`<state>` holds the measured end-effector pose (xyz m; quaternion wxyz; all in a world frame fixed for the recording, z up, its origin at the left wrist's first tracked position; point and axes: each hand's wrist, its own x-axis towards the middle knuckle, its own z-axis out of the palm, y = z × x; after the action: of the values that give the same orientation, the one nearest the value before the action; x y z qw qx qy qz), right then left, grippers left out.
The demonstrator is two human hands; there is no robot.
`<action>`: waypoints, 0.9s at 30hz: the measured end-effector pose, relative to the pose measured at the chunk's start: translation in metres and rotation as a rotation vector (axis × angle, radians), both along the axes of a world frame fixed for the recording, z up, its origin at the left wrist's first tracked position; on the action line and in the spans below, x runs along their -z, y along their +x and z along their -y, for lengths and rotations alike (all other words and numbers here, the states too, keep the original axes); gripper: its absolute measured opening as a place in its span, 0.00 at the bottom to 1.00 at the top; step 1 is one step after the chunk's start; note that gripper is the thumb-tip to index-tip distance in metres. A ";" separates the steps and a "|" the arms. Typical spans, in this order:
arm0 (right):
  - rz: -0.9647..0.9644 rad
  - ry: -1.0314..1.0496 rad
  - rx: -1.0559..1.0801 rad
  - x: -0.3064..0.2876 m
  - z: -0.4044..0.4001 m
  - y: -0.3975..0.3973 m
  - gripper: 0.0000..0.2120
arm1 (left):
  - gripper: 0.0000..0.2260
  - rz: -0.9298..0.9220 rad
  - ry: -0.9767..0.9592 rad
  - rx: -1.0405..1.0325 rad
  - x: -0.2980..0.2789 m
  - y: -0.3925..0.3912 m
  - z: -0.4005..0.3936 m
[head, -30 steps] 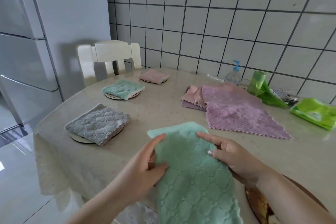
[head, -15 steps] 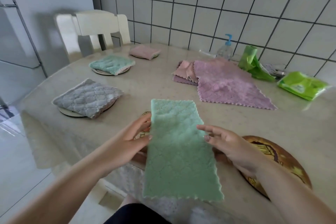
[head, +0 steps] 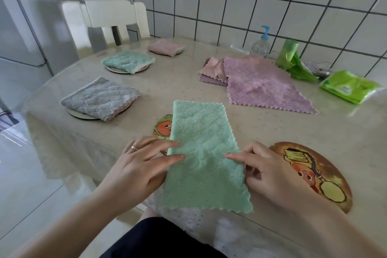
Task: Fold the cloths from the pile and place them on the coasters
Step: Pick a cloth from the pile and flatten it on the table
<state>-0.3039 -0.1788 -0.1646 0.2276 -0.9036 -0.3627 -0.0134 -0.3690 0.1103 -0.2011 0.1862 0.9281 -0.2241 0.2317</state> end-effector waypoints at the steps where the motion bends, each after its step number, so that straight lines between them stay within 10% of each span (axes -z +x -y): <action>1: 0.118 -0.065 -0.017 0.004 0.002 0.002 0.28 | 0.16 0.015 0.053 0.030 -0.001 0.003 -0.001; 6: 0.288 -0.187 -0.127 0.013 0.001 0.009 0.30 | 0.18 -0.026 0.177 0.195 -0.001 0.018 -0.005; 20: -0.175 0.282 0.203 -0.001 -0.027 0.060 0.07 | 0.04 -0.271 -0.519 -0.114 -0.021 0.061 0.003; 27: -0.152 0.290 0.328 0.002 -0.053 0.106 0.09 | 0.37 -0.330 -0.433 -0.246 -0.023 0.108 -0.006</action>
<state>-0.1976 -0.1262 -0.1662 0.3766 -0.9066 -0.1870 -0.0343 -0.2611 0.1168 -0.1776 0.3842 0.9122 -0.0220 0.1409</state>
